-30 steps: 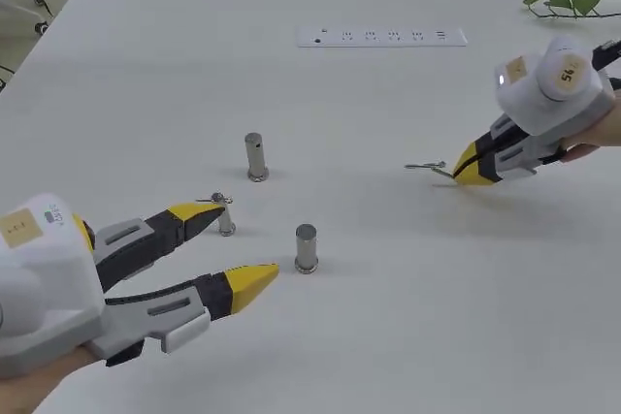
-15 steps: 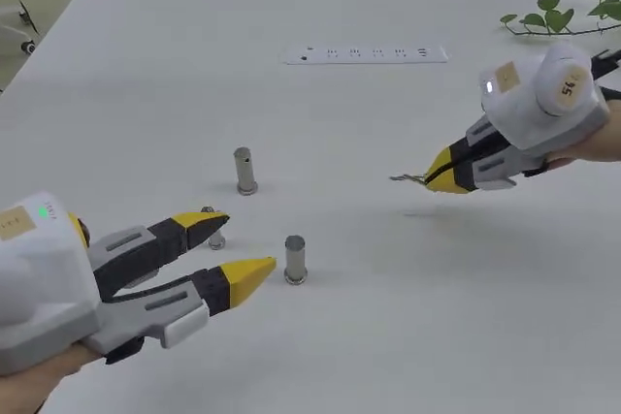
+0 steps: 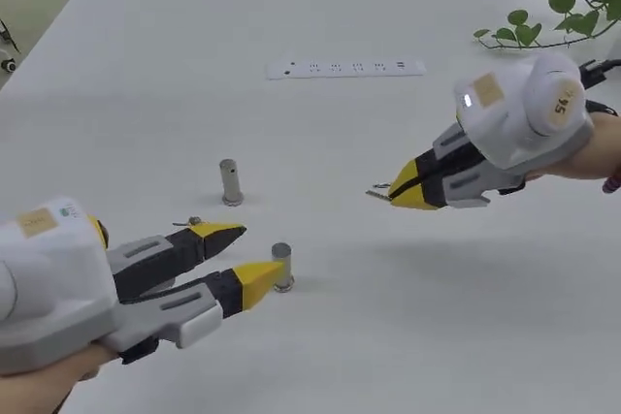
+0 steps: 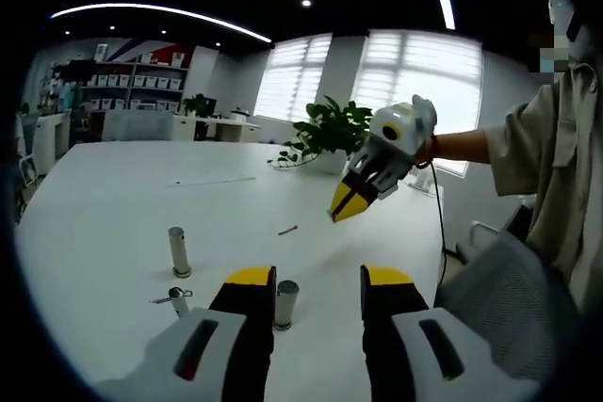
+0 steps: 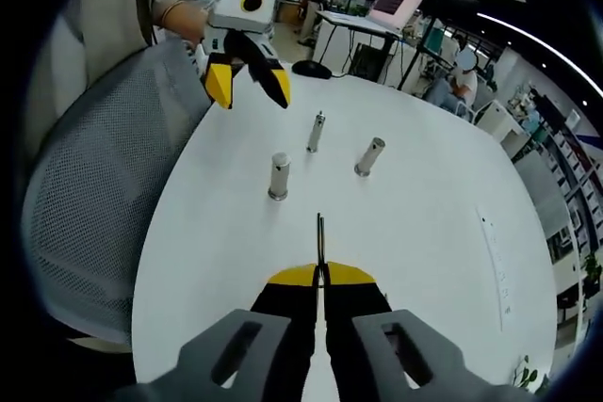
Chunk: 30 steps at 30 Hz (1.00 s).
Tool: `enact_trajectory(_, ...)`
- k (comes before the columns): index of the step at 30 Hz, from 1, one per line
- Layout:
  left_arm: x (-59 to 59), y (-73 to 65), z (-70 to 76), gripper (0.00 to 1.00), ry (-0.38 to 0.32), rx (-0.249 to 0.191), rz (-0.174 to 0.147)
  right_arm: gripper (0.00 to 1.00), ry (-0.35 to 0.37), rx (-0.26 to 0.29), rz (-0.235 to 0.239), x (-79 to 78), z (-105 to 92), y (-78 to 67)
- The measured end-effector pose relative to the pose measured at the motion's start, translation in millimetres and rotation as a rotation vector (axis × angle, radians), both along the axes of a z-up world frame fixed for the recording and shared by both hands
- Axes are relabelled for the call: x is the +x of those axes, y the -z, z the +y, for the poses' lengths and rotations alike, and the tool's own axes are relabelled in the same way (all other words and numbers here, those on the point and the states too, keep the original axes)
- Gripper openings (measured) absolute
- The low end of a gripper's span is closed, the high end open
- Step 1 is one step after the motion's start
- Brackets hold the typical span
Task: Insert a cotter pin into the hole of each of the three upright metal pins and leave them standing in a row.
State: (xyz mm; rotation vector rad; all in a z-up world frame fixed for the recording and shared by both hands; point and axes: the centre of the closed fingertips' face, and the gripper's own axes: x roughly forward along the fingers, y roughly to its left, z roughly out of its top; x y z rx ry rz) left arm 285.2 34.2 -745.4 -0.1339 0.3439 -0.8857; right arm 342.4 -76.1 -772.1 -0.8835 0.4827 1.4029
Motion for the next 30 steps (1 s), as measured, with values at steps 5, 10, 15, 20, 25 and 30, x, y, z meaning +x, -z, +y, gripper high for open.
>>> enact_trajectory(5, -3.4, 2.5, -8.1, 0.31, 0.016, -0.017, 0.027, 0.02, -0.026, 0.016, -0.003, -13.6, 10.4, -4.1)
enact_trajectory(10, -6.4, 2.4, -17.7, 0.29, 0.028, -0.049, 0.052, 0.02, -0.055, 0.023, -0.008, -26.0, 19.1, -6.2)
enact_trajectory(15, -6.0, 1.6, -23.2, 0.26, 0.027, -0.087, 0.085, 0.02, -0.075, 0.034, -0.011, -36.7, 27.0, -9.0)
enact_trajectory(20, -5.2, 0.9, -27.1, 0.22, 0.023, -0.123, 0.127, 0.02, -0.088, 0.046, -0.019, -42.5, 33.4, -9.4)
enact_trajectory(25, -6.9, -1.5, -32.9, 0.20, 0.018, -0.184, 0.183, 0.02, -0.103, 0.053, -0.026, -46.0, 37.1, -9.3)
enact_trajectory(30, -6.8, -4.8, -40.1, 0.17, 0.008, -0.264, 0.260, 0.02, -0.117, 0.058, -0.028, -52.0, 42.3, -8.7)
